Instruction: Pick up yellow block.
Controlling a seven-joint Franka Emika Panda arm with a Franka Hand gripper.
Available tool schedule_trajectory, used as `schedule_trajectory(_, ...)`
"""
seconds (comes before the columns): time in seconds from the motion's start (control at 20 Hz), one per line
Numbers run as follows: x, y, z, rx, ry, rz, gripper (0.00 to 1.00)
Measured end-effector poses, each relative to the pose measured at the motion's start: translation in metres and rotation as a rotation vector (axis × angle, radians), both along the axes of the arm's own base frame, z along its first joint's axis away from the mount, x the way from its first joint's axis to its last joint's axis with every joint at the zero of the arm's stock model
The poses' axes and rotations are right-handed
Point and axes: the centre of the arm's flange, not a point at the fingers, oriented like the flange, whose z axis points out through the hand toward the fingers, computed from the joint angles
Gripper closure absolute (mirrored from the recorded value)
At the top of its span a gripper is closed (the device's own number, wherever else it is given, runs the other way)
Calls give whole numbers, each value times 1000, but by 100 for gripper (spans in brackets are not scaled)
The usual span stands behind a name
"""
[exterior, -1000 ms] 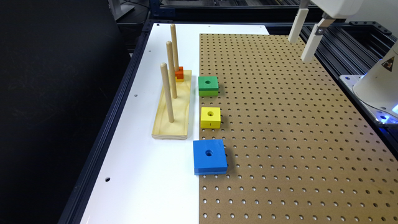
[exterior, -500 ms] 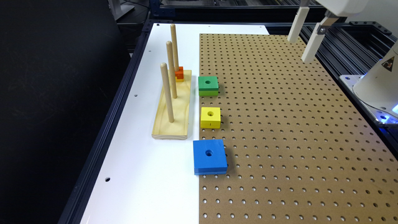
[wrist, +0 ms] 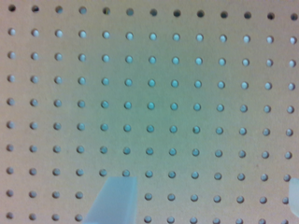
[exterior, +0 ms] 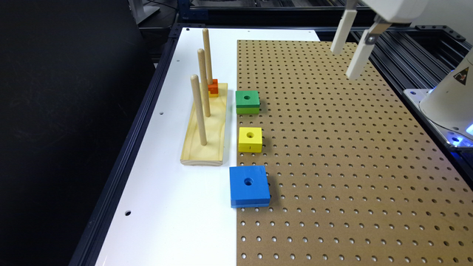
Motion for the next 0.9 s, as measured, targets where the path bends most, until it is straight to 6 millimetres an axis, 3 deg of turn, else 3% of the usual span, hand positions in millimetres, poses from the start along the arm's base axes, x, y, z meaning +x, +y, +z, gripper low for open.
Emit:
schedule_trajectory(0.25, 17, 9, -4, -1, 7, 2, 0)
schedule_trajectory(0.9, 27, 40, 1, -4, -4, 1, 0)
